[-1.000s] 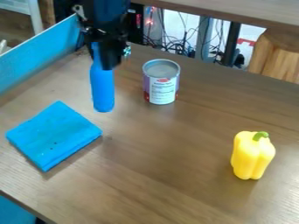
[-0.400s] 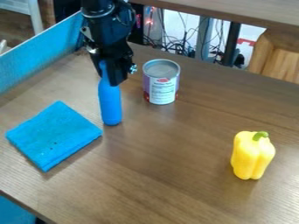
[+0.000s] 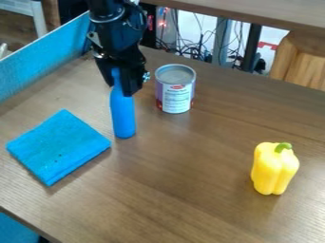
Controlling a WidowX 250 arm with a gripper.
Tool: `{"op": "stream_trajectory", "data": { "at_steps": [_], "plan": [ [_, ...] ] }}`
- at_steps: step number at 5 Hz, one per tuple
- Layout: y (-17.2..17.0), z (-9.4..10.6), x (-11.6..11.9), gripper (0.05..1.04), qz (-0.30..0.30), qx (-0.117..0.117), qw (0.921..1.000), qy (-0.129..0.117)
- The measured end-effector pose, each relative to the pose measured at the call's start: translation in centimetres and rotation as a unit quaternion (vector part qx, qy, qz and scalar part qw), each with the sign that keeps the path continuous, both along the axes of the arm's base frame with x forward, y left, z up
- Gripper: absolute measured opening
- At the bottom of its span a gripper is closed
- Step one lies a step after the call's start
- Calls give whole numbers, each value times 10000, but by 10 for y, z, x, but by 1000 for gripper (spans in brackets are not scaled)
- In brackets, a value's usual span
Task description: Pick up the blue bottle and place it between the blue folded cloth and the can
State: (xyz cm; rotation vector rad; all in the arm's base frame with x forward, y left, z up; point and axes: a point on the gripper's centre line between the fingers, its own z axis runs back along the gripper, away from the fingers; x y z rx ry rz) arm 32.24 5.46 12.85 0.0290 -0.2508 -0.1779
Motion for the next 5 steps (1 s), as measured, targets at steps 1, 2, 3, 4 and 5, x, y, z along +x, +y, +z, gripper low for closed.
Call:
{"op": "stream_trajectory", "data": {
  "at_steps": [1,2,3,4,5],
  "plan": [
    [0,0,-2,999,5,-11,10000,45],
    [-2,7,-3,1007,-37,74,10000,23],
    [-9,23,-1,1002,-156,172,9997,-116],
    [-11,50,-3,1001,-44,130,9999,-89],
    [-17,99,-11,1001,226,-133,9995,162]
  ]
}}
